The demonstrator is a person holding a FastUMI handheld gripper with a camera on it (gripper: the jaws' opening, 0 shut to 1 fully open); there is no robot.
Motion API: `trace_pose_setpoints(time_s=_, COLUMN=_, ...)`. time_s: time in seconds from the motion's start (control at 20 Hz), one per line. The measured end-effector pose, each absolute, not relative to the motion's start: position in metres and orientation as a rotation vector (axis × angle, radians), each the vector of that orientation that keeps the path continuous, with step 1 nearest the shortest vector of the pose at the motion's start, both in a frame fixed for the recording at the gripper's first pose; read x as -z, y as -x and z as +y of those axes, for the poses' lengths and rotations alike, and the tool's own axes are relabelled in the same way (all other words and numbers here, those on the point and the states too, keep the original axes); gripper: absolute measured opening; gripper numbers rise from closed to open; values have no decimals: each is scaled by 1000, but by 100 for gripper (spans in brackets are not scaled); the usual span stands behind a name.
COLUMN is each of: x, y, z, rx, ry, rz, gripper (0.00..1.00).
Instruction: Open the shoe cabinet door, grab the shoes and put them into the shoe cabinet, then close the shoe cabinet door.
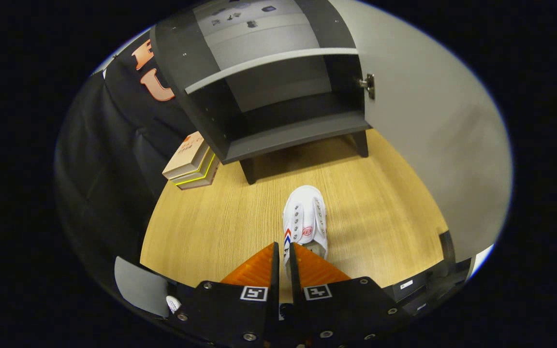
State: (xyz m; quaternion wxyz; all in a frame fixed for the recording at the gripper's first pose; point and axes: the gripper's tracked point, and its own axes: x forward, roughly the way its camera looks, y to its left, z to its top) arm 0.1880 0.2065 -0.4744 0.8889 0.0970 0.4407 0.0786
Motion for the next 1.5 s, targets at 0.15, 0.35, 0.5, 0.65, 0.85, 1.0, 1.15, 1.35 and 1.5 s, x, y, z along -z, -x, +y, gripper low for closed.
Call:
trace_pose_setpoints(time_s=0.15, x=513, y=-186, z=210, rx=-191, ry=-188, rz=998, gripper=13)
trace_pose_setpoints(time_s=0.35, x=555, y=-182, z=223, rx=-221, ry=-268, rz=1110, gripper=23)
trace_pose_setpoints(time_s=0.5, x=578, y=-189, z=220, rx=-187, ry=-327, rz=1167, gripper=31)
trace_pose_setpoints(time_s=0.65, x=588, y=-209, z=225, rx=-177, ry=-370, rz=1160, gripper=33)
trace_pose_setpoints(time_s=0.85, x=594, y=-218, z=228, rx=-193, ry=-306, rz=1130, gripper=21)
trace_pose_setpoints(time_s=1.0, x=592, y=-217, z=228, rx=-195, ry=-276, rz=1136, gripper=7)
trace_pose_setpoints(time_s=1.15, x=584, y=-220, z=225, rx=-191, ry=-290, rz=1119, gripper=4)
trace_pose_setpoints(time_s=1.35, x=555, y=-220, z=218, rx=-195, ry=-285, rz=1064, gripper=1)
trace_pose_setpoints(time_s=1.5, x=527, y=-213, z=214, rx=-195, ry=-291, rz=1023, gripper=1)
